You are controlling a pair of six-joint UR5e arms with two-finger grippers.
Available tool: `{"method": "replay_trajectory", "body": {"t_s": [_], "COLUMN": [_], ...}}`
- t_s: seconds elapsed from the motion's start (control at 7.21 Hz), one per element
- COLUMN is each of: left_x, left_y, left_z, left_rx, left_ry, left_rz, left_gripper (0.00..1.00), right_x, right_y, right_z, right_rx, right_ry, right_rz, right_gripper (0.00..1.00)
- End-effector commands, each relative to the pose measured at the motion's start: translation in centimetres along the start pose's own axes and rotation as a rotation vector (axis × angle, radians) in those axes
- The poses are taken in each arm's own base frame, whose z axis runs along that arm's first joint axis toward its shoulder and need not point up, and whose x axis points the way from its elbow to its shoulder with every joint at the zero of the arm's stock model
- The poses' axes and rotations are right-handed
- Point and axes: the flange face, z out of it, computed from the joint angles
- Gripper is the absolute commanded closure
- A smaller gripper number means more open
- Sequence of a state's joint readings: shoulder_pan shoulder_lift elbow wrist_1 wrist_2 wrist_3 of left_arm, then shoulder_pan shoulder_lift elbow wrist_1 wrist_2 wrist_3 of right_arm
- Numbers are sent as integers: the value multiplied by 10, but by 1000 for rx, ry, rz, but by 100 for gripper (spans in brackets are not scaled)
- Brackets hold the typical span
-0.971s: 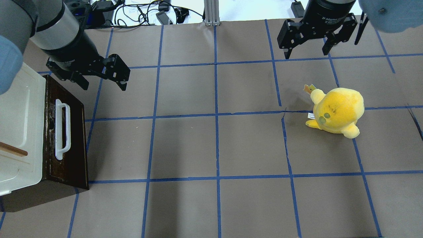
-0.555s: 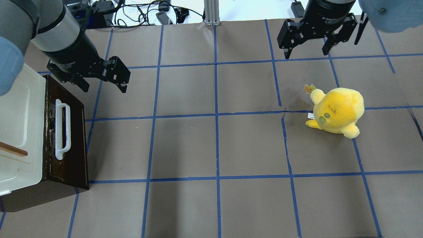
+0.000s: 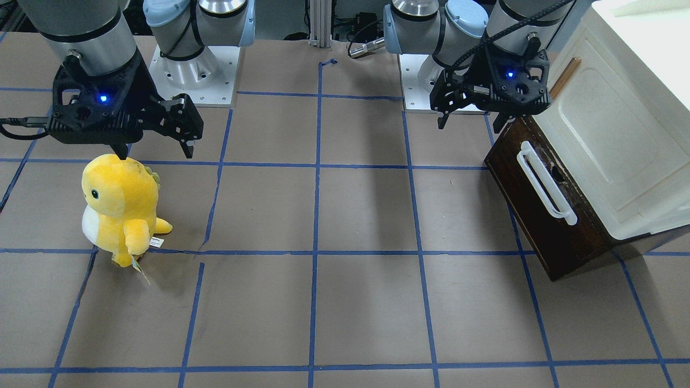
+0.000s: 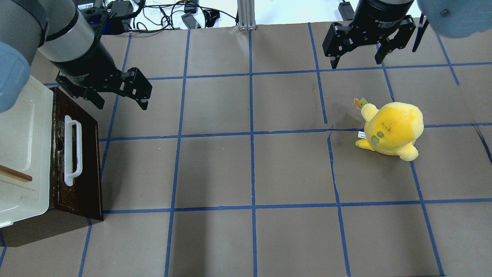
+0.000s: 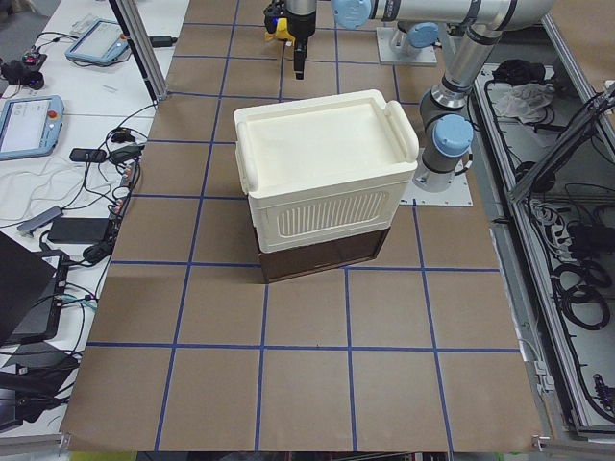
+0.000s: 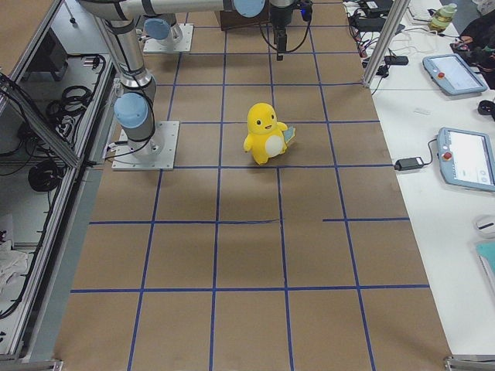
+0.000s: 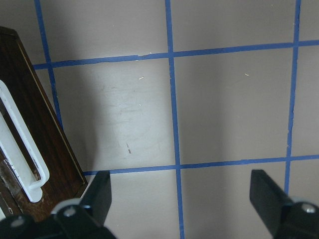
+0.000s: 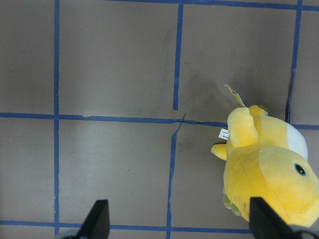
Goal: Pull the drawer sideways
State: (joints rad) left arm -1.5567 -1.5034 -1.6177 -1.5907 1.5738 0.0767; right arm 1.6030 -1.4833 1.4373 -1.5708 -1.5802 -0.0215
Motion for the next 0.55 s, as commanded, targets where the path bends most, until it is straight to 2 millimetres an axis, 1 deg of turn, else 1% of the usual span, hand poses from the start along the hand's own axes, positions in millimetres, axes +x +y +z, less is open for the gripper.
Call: {"method": "replay_trajectory", "body": {"t_s": [0.0, 0.28, 0.42], "left_x": [-2, -4, -4], "left_y": [1, -2, -4], "left_z": [-3, 0, 6], "left_rx": [-1, -14, -22], "left_ry": [-8, -8, -5], "left_rz": [-4, -9, -7], "left_gripper": [0, 0, 0], "right_x": [0, 0, 0], "right_y": [0, 0, 0], "right_z": [0, 0, 0], "right_rx": [0, 0, 0], "right_ry": [0, 0, 1], "right_rz": [0, 0, 0], "right_gripper": [0, 0, 0]}}
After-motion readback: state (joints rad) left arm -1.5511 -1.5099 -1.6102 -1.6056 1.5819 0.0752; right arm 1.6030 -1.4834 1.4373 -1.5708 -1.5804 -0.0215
